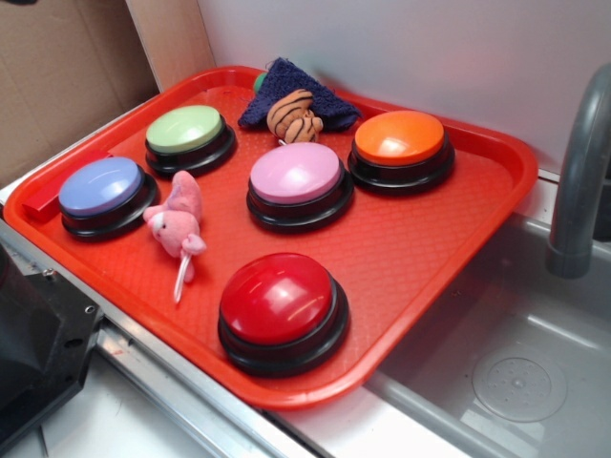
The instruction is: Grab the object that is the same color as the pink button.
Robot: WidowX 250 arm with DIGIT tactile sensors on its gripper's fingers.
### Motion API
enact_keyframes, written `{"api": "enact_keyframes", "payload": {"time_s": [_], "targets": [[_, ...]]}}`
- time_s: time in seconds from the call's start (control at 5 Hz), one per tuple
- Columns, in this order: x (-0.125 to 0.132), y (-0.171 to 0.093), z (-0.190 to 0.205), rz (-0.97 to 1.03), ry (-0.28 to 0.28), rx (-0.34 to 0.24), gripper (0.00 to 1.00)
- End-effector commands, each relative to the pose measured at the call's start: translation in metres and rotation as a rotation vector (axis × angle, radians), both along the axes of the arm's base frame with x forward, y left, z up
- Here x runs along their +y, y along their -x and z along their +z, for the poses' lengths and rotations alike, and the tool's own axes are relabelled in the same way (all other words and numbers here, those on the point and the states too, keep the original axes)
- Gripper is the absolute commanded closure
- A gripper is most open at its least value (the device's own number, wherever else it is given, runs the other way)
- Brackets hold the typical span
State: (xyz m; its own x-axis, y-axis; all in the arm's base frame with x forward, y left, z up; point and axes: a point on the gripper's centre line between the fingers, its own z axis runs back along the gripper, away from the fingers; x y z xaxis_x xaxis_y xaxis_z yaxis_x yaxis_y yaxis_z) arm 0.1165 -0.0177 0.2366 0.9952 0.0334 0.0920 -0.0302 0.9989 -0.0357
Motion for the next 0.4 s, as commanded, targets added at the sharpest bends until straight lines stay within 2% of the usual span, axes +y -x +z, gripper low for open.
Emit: {"api": "enact_keyframes", "payload": {"time_s": [0.0, 0.2], "targets": [[0.0, 0.0, 0.0, 0.0, 0.0, 0.0, 0.0], [0.019, -0.011, -0.017, 0.147, 0.092, -0.01, 0.0]]}}
